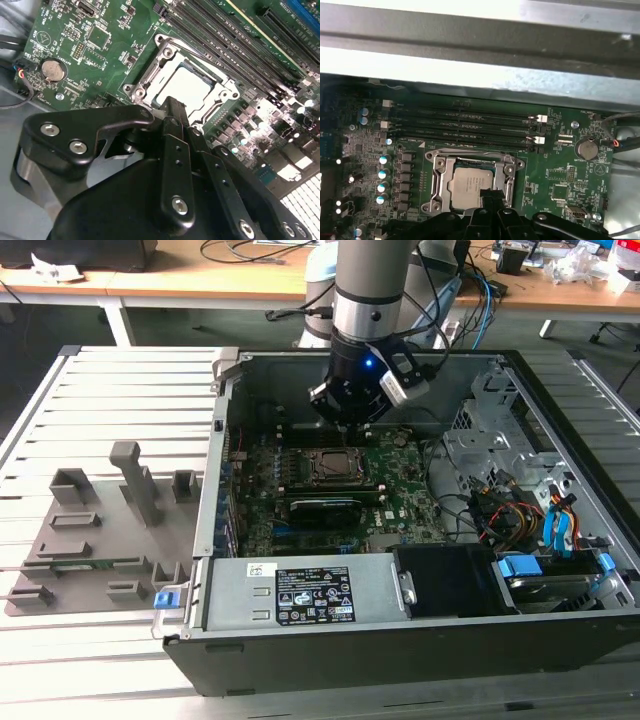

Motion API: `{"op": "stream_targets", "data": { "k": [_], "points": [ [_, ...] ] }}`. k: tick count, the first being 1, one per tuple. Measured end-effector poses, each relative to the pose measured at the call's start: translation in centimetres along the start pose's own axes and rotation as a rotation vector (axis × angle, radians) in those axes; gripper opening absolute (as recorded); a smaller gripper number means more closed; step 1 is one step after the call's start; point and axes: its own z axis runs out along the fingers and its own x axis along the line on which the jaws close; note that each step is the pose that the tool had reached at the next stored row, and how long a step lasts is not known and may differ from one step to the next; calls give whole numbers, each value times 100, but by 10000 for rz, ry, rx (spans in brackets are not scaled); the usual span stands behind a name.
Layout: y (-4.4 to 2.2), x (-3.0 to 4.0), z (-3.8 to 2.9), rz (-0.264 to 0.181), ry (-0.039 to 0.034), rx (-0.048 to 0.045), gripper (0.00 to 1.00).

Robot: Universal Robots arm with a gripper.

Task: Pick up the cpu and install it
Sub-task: 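Install the first cpu locking lever, then install the second cpu locking lever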

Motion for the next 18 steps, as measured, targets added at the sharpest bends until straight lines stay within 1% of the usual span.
{"op": "stream_targets", "data": {
  "k": [2,4,6,7,9,18],
  "points": [
    [-1,0,-27,0,0,0,11],
    [-2,0,-72,-1,1,0,11],
    [-5,-1,-158,0,0,0,11],
    [-7,-1,-216,-1,0,1,11],
    [-10,-1,-297,-1,0,1,11],
    [-10,-1,-308,0,0,1,11]
  ]
}}
